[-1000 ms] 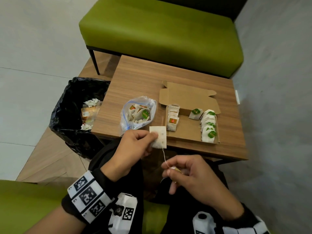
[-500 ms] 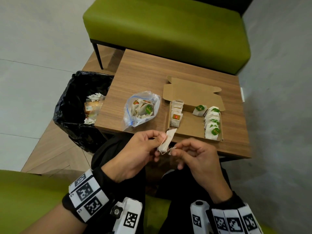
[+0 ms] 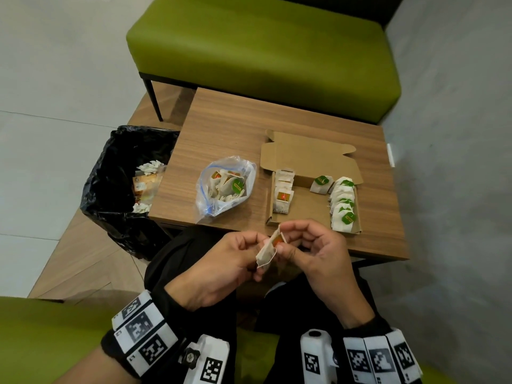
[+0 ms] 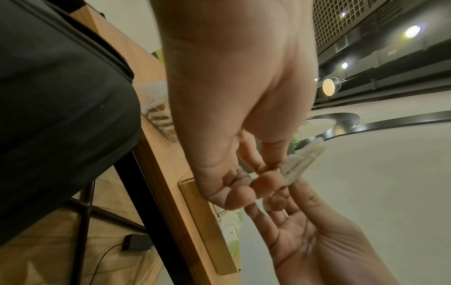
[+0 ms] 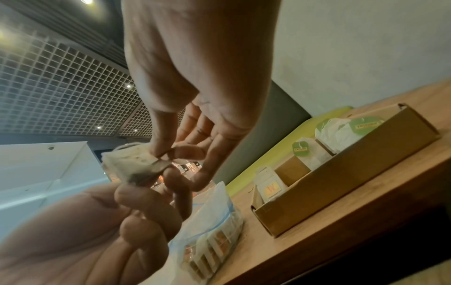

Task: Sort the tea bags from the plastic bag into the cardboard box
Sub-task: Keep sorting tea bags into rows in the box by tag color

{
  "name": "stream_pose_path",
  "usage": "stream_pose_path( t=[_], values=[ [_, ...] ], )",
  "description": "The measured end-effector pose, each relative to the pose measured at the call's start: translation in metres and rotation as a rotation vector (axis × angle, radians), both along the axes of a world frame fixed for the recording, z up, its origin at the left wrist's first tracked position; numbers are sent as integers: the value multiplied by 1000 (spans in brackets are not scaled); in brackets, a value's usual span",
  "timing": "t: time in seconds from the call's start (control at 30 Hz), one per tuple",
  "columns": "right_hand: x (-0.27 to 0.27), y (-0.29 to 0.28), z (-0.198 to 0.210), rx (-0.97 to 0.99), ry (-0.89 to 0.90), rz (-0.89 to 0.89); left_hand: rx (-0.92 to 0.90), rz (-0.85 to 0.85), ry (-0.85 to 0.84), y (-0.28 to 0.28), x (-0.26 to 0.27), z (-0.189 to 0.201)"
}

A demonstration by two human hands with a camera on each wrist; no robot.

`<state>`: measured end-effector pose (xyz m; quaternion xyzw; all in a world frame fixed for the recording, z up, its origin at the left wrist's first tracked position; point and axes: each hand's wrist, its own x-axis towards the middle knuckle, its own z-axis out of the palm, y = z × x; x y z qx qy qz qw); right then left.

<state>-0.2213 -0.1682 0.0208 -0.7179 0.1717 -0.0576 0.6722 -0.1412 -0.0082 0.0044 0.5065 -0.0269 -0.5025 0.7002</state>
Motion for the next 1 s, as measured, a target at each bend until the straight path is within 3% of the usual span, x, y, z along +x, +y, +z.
stream_pose_path(
  t=[0.2, 0.3, 0.43, 0.53, 0.6, 0.73, 1.0],
  values=[
    [-2, -4, -3, 36, 111, 92, 3, -48, -9, -1, 2, 1],
    [-3, -7, -6, 47, 118, 13, 86, -50, -58, -3, 6, 4],
    [-3, -13, -12, 77, 131, -60, 248, -56, -337, -8, 15, 9],
    [0, -17, -13, 130, 128, -97, 248, -180, -618, -13, 18, 18],
    [2, -18, -11, 196, 102, -150, 246, -222, -709, -17, 20, 17],
    [6, -22, -12, 268, 64, -209, 243, -69, -665, -30, 18, 13],
    [11, -30, -11, 141, 133, -222, 246, 132, -585, -45, 15, 4]
  ],
)
